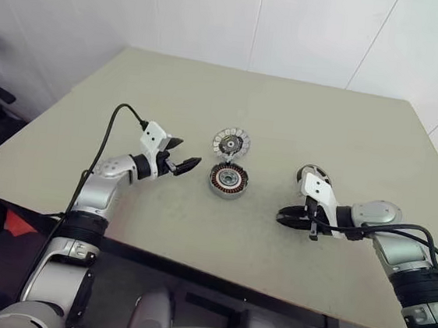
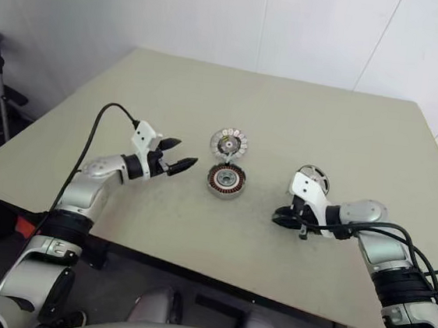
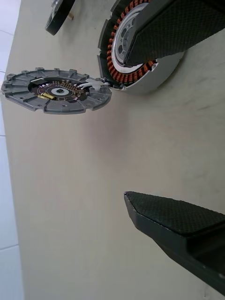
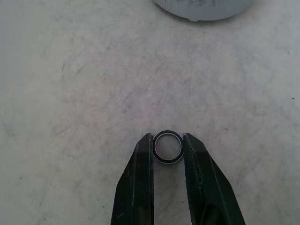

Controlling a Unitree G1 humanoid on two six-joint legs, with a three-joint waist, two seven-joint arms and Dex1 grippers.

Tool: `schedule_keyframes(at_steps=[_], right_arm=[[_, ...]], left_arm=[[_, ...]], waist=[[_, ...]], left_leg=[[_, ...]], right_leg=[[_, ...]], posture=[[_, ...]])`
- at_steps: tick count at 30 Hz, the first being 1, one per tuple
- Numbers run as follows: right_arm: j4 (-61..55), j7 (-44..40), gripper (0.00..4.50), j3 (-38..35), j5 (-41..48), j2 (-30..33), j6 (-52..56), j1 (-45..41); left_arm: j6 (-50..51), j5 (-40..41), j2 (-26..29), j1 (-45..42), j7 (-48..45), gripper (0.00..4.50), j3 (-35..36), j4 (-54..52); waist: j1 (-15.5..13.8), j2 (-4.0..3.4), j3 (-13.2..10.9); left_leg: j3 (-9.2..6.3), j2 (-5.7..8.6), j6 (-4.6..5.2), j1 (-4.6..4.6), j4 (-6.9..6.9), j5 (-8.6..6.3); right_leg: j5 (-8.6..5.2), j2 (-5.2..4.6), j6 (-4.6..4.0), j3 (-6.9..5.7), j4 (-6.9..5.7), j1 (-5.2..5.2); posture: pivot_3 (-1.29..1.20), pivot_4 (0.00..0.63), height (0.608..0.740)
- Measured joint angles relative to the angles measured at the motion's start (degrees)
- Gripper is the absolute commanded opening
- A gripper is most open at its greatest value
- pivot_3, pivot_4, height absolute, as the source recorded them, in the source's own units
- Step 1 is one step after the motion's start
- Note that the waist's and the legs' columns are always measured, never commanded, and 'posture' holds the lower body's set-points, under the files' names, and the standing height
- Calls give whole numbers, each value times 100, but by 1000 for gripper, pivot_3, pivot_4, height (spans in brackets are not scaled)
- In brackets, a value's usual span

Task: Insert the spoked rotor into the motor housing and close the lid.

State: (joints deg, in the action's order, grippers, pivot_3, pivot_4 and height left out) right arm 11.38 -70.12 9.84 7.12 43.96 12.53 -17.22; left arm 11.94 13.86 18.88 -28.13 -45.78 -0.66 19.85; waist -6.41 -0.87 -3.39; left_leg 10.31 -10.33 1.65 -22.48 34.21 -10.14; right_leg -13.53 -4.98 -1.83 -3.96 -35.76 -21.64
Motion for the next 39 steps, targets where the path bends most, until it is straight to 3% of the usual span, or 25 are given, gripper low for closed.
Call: schedule_keyframes(at_steps=[10, 22, 33, 39], right_arm=[[260, 85, 600, 7, -98, 40, -297, -48], [1703, 241, 600, 6, -597, 346, -1065, -717], [1796, 265, 600, -6, -682, 323, -1055, -801], [1640, 279, 600, -18, -691, -35, -878, -940]], left_arm=[[-3, -10, 0, -8, 0, 4500, 0, 5], [-20, -29, -9, -9, 2, 4500, -1, 39], [-24, -47, -7, -9, 4, 4500, 0, 101], [-31, -65, -15, -10, 3, 4500, -2, 111]], waist=[[3, 0, 0], [2, 1, -1], [14, 1, -1], [132, 2, -1]], left_leg=[[0, 2, 0, 53, -2, -1], [1, 10, 2, 70, -1, -1], [2, 15, 8, 75, -2, -6], [7, -1, 8, 70, -21, -6]], right_leg=[[-2, 0, 4, 4, 23, 55], [-3, -5, 3, 7, 39, 80], [-4, -6, 5, 10, 96, 107], [-2, 3, 2, 6, 77, 73]], posture=[[0, 0, 740], [0, 0, 740], [0, 0, 740], [0, 0, 740]])
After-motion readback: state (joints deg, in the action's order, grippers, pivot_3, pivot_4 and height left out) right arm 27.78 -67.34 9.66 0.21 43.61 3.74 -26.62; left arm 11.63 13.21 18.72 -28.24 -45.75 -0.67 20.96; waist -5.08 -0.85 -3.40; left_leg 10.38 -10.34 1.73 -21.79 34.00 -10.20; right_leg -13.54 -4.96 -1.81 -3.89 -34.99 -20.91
